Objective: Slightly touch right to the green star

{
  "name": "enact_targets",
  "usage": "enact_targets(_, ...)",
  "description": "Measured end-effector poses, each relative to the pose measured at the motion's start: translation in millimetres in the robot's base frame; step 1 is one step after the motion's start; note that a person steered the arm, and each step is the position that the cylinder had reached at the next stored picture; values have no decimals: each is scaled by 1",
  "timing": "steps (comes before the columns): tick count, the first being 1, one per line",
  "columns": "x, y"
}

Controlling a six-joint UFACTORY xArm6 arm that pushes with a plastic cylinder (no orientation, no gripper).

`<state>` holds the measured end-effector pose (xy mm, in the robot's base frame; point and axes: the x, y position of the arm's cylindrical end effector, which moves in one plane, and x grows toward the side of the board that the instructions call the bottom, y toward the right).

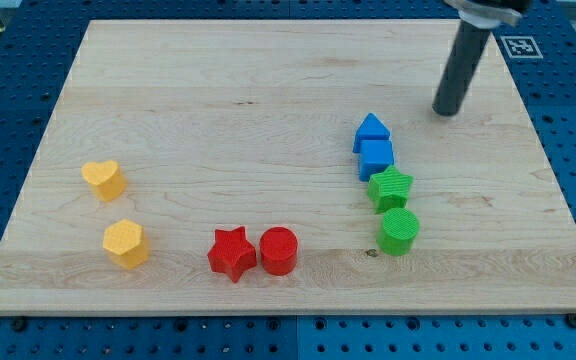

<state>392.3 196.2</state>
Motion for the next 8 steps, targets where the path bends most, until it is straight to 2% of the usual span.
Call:
enact_targets(2,68,0)
enact_targets(3,80,-8)
enact_targets(8,97,-55)
